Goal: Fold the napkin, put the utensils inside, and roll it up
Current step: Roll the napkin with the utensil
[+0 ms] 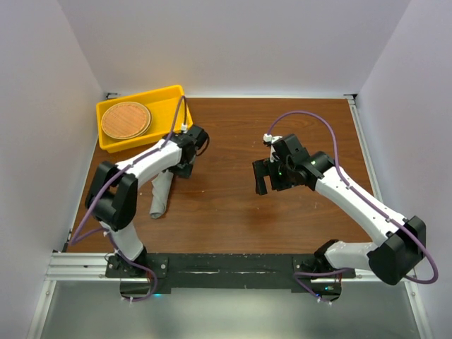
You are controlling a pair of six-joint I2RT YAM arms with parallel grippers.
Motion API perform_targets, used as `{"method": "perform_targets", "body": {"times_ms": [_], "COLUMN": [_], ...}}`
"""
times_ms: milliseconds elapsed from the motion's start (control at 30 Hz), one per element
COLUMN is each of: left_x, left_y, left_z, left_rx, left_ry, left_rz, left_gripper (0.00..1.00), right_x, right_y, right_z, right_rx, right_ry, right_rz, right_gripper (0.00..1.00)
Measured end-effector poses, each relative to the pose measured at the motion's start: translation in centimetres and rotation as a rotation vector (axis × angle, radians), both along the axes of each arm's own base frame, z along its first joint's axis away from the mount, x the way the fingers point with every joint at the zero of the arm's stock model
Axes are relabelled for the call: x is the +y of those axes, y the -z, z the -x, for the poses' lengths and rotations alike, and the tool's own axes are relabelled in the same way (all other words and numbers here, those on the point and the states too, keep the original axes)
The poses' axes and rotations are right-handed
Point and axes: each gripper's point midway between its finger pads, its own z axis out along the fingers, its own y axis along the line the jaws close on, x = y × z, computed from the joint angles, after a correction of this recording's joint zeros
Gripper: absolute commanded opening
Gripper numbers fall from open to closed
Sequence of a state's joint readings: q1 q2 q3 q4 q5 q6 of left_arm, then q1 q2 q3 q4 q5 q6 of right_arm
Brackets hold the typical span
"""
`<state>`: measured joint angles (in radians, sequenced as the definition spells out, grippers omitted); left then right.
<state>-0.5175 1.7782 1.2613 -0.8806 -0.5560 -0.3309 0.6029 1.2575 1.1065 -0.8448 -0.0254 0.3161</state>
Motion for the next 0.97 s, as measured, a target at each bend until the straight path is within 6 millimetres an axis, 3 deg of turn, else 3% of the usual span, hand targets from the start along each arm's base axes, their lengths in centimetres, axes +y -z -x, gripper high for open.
{"method": "perform_targets", "body": {"times_ms": [200,300,400,500,600,800,900,967], "left_x": [-4.2,-7.3,-10.6,-12.5,-13.3,-13.7,-13.2,-12.6], "left_y": [-5.5,-10.7,-18.1,-25.0,-30.2,-36.1,-38.4,-39.8], "left_z": [-1.6,-2.5,-2.8,-1.8,-1.0,-1.1,-0.7,-0.2], "left_rx": [-0.143,-0.292,-0.501,-0.67,-0.774,-0.885,-0.954,-1.002], "left_ry": [0.021,0.034,0.067,0.103,0.13,0.163,0.183,0.181], "left_rz": [0.313,0.566,0.878,1.15,1.331,1.45,1.486,1.508], "left_gripper": [0.68,0.73,0.78,0.8,0.8,0.87,0.91,0.95], "right_x": [0.0,-0.1,-0.2,-0.2,-0.8,-3.6,-5.1,-5.8], "right_y": [0.1,-0.3,-2.1,-5.1,-9.2,-20.1,-23.6,-24.7], "right_z": [0.0,-0.2,-0.7,-1.6,-2.3,-2.4,-1.4,-0.7], "right_rx": [0.005,0.009,-0.022,-0.093,-0.185,-0.463,-0.558,-0.594], "right_ry": [0.001,0.005,0.019,0.047,0.095,0.236,0.284,0.297], "right_rz": [0.006,0.017,0.017,-0.005,-0.033,-0.15,-0.211,-0.238], "right_gripper": [0.98,0.98,0.98,0.98,0.98,0.98,0.98,0.98]}}
